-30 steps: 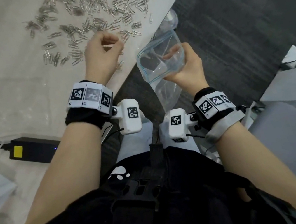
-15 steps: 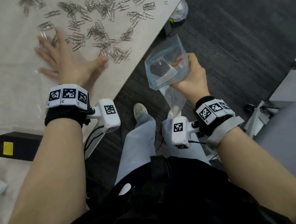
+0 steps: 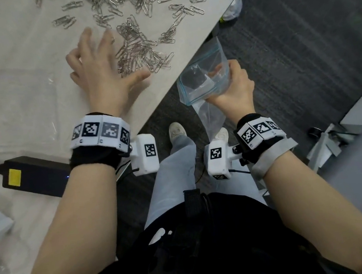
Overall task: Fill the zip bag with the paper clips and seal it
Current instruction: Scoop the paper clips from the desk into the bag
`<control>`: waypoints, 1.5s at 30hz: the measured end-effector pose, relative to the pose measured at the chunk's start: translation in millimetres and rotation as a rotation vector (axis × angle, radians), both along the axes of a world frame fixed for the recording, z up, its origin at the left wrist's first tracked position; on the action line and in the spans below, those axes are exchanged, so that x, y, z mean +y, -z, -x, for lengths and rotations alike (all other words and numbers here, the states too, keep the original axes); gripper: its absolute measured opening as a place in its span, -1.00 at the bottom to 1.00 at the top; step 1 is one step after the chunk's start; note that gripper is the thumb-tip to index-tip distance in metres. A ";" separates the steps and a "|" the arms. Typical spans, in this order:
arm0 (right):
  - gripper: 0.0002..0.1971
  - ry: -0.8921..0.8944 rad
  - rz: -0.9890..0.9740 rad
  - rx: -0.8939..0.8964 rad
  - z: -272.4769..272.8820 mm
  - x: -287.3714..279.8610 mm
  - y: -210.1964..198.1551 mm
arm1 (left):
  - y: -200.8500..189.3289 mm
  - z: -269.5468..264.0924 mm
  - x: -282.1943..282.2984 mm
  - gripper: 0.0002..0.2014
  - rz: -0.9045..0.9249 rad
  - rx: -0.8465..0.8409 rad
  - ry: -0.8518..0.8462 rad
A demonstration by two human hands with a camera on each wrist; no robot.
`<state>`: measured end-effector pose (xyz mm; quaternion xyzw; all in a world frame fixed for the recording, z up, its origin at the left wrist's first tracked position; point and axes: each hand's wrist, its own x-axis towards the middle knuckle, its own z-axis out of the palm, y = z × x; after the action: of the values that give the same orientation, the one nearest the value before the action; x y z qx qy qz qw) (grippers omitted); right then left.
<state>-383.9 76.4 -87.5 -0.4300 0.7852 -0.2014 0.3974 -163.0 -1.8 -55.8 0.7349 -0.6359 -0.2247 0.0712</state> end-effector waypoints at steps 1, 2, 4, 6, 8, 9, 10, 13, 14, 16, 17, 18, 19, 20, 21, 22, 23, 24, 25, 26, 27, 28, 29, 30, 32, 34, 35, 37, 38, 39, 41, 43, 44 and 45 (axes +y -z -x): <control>-0.37 -0.003 -0.002 0.007 -0.5 -0.7 0.9 | -3.6 -4.6 -3.4 0.02 -0.053 0.002 -0.008; -0.38 -0.004 0.000 0.009 -0.8 -1.0 1.5 | -6.6 -9.4 -5.7 0.07 -0.095 0.028 -0.002; -0.38 0.003 0.006 0.001 -1.2 -1.2 2.2 | -9.5 -15.9 -6.6 0.09 -0.134 0.119 0.032; -0.38 0.014 -0.003 -0.011 -2.1 -0.8 3.3 | -9.9 -14.7 -5.9 0.04 -0.125 0.173 0.061; -0.37 0.032 -0.005 -0.027 -3.1 -0.4 5.8 | -7.5 -9.2 -7.2 -0.05 -0.096 0.194 0.071; -0.37 0.038 -0.002 -0.034 -3.4 -0.1 7.0 | -6.1 -5.8 -8.5 -0.09 -0.079 0.218 0.070; -0.37 0.043 0.003 -0.039 -3.3 0.2 8.9 | -4.8 -2.3 -9.9 -0.13 -0.067 0.251 0.071; -0.41 0.041 0.012 -0.039 -3.8 0.0 13.6 | -0.4 8.3 -12.4 -0.20 -0.049 0.323 0.076; -0.41 0.040 0.018 -0.035 -3.5 -0.5 14.7 | -0.3 13.6 -12.9 -0.22 -0.051 0.344 0.078; -0.41 0.037 0.031 -0.032 -3.6 -1.8 15.2 | -0.3 22.6 -14.1 -0.28 -0.060 0.386 0.090; -0.40 0.035 0.037 -0.032 -3.8 -2.5 15.2 | -1.5 25.2 -14.9 -0.30 -0.072 0.411 0.093; -0.40 0.033 0.044 -0.035 -4.2 -3.1 15.3 | -3.9 25.1 -16.0 -0.31 -0.084 0.440 0.087; -0.39 0.031 0.051 -0.038 -4.7 -3.8 15.4 | -7.6 22.8 -17.7 -0.33 -0.091 0.462 0.074; -0.38 0.029 0.054 -0.043 -5.0 -4.5 15.9 | -11.9 19.1 -20.1 -0.33 -0.097 0.465 0.068; -0.37 0.027 0.054 -0.045 -5.2 -5.0 16.2 | -15.8 14.8 -22.7 -0.31 -0.098 0.431 0.078; -0.37 0.023 0.053 -0.046 -5.0 -5.3 17.1 | -19.4 11.0 -25.4 -0.26 -0.103 0.364 0.113; -0.37 0.019 0.053 -0.046 -4.8 -5.4 17.7 | -23.2 8.3 -28.3 -0.20 -0.132 0.288 0.168; -0.36 0.017 0.052 -0.048 -4.6 -5.3 18.7 | -25.6 7.2 -31.0 -0.14 -0.182 0.221 0.224; -0.36 0.014 0.050 -0.051 -4.2 -5.2 19.7 | -26.1 8.3 -33.5 -0.10 -0.237 0.178 0.270; -0.37 0.011 0.046 -0.055 -4.1 -4.9 20.4 | -24.5 10.2 -35.4 -0.07 -0.284 0.161 0.300; -0.37 0.006 0.042 -0.056 -3.8 -4.5 21.1 | -22.5 13.6 -36.2 -0.06 -0.304 0.160 0.322; -0.37 0.001 0.040 -0.054 -3.5 -4.3 21.6 | -19.3 16.9 -36.5 -0.06 -0.296 0.169 0.341; -0.37 -0.001 0.039 -0.052 -3.0 -4.4 22.1 | -16.3 20.2 -36.3 -0.08 -0.272 0.186 0.357; -0.37 -0.001 0.040 -0.054 -2.5 -4.4 22.6 | -13.9 22.7 -35.9 -0.11 -0.248 0.204 0.363; -0.37 0.005 0.045 -0.062 -1.5 -4.7 23.8 | -10.1 26.0 -34.9 -0.16 -0.205 0.236 0.362; -0.36 0.010 0.047 -0.066 -0.7 -4.7 25.1 | -7.8 28.9 -35.0 -0.21 -0.174 0.262 0.360; -0.36 0.012 0.049 -0.066 -0.6 -4.4 25.8 | -7.1 30.4 -34.9 -0.24 -0.161 0.271 0.364; -0.36 0.006 0.048 -0.068 -1.6 -3.2 27.0 | -4.7 33.2 -34.1 -0.31 -0.144 0.292 0.378; -0.37 0.003 0.046 -0.070 -2.3 -3.0 27.4 | -3.2 34.8 -33.2 -0.35 -0.138 0.314 0.382; -0.38 0.001 0.046 -0.074 -3.0 -2.9 27.5 | -1.6 36.1 -32.0 -0.39 -0.137 0.343 0.383; -0.38 0.000 0.048 -0.075 -3.6 -3.1 27.7 | 1.1 38.5 -29.3 -0.46 -0.127 0.381 0.381; -0.36 -0.005 0.047 -0.069 -3.5 -3.5 27.3 | 3.5 40.0 -28.0 -0.51 -0.103 0.390 0.384; -0.36 -0.005 0.046 -0.065 -3.7 -3.6 26.8 | 4.7 40.2 -27.4 -0.54 -0.093 0.395 0.386; -0.36 -0.004 0.048 -0.064 -3.7 -3.6 26.6 | 5.3 40.2 -27.0 -0.56 -0.085 0.401 0.388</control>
<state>-380.2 72.8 -114.1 -0.4344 0.7662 -0.2329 0.4124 -203.2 -28.9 -61.1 0.5428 -0.7279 -0.4013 0.1205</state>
